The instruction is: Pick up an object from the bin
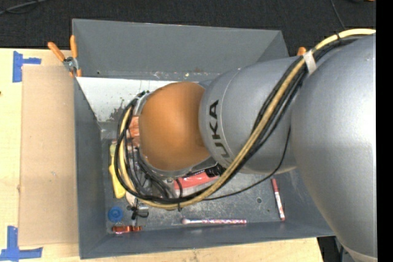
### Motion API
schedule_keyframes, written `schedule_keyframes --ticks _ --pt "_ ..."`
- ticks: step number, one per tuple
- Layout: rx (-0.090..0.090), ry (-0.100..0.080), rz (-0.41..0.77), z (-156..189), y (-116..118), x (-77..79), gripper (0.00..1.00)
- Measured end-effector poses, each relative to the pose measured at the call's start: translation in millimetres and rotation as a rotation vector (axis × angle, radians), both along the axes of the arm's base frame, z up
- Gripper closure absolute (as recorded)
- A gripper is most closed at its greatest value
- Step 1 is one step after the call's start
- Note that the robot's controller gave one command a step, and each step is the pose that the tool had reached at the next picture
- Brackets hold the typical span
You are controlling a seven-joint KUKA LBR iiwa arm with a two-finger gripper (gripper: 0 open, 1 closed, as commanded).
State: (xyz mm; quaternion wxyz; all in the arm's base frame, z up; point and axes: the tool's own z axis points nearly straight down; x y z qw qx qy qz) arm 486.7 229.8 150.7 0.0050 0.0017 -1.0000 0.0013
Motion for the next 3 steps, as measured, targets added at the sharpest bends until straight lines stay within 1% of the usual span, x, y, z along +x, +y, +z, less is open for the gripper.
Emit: schedule_keyframes --ticks 1,2,3 --pt "0.002 -0.008 -0.006 4.6 -1.5 2.3 0.00" --pt "0.007 -0.015 0.295 -49.7 11.0 45.4 0.00" --pt "0.005 -0.006 0.448 -50.5 12.8 57.9 0.00"
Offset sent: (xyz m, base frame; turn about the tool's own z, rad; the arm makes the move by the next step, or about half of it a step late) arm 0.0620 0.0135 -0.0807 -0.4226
